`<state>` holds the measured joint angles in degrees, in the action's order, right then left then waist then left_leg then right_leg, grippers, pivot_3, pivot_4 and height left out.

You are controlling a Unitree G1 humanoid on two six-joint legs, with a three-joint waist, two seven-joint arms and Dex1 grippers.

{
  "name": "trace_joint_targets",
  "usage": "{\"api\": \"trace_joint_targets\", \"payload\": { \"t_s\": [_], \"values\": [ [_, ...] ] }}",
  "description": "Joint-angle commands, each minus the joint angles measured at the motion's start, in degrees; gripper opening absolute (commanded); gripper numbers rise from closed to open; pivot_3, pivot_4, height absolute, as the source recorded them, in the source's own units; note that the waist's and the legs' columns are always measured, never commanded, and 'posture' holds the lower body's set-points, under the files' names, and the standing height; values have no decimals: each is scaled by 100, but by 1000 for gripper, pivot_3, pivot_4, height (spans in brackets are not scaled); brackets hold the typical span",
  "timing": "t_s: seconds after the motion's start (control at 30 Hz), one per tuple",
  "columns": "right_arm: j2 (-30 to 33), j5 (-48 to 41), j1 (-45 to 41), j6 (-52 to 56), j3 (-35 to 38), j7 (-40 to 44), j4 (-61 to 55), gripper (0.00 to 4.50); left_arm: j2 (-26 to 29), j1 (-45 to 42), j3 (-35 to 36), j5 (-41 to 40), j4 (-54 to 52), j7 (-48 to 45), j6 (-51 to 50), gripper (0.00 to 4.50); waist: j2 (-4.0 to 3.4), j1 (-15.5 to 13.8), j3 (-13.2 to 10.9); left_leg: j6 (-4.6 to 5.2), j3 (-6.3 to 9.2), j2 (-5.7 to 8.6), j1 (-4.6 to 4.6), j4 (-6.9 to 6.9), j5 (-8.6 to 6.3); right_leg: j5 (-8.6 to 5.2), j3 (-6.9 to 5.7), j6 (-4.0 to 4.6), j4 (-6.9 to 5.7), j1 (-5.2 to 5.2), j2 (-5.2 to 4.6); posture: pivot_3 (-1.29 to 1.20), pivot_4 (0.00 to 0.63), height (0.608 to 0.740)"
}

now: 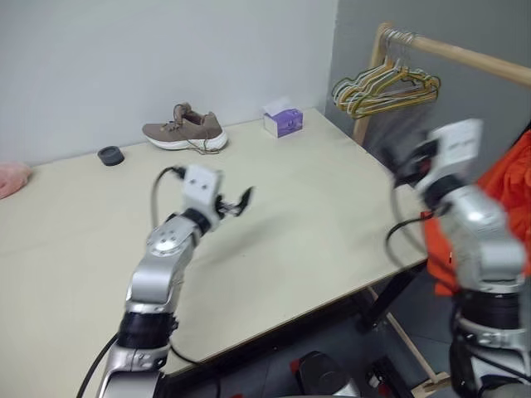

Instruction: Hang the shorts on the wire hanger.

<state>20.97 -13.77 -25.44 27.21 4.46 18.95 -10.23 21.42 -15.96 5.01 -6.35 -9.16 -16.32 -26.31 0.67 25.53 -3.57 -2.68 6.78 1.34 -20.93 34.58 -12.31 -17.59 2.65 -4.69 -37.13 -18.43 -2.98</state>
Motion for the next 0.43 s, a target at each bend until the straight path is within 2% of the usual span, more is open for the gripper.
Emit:
{"api": "trace_joint_targets", "payload": {
  "t_s": [0.03, 0.17, 0.3, 0.4, 0.43],
  "values": [
    [-371, 322, 4, -887, -684, 296, 577, 4459, 219, 559, 515, 376, -242, 508, -45, 4500, -2, -236, -2, 0, 5, 0, -2, -3, 0, 0, -1, 0, -2, -3, -1, -196, 0, 740],
    [-788, 494, -115, -1693, -900, 393, 1674, 4459, 123, 1140, 947, 393, 55, 851, 185, 4500, 3, -850, 0, -1, 27, 3, -24, 2, 0, 1, -3, 2, 2, -45, -20, -146, 0, 740],
    [-1007, 575, -293, -2155, -891, 444, 2335, 4459, 38, 1250, 1187, 120, -24, 731, 387, 4500, 4, -1490, 1, -4, 46, 7, -104, 31, 1, 27, -23, 41, -8, -114, -23, -109, 0, 740],
    [-1068, 641, -419, -2384, -876, 501, 2647, 4459, 90, 1160, 1222, 26, 21, 627, 408, 4500, -2, -1759, -1, -6, 47, 8, -107, 29, 2, 32, -27, 50, -12, -120, -21, -102, 0, 740],
    [-1079, 662, -460, -2463, -877, 522, 2740, 4459, 97, 1117, 1229, -35, 36, 555, 495, 4500, -2, -1759, -1, -6, 44, 9, -107, 29, 2, 33, -25, 53, -13, -123, -18, -98, 0, 740]
  ]
}}
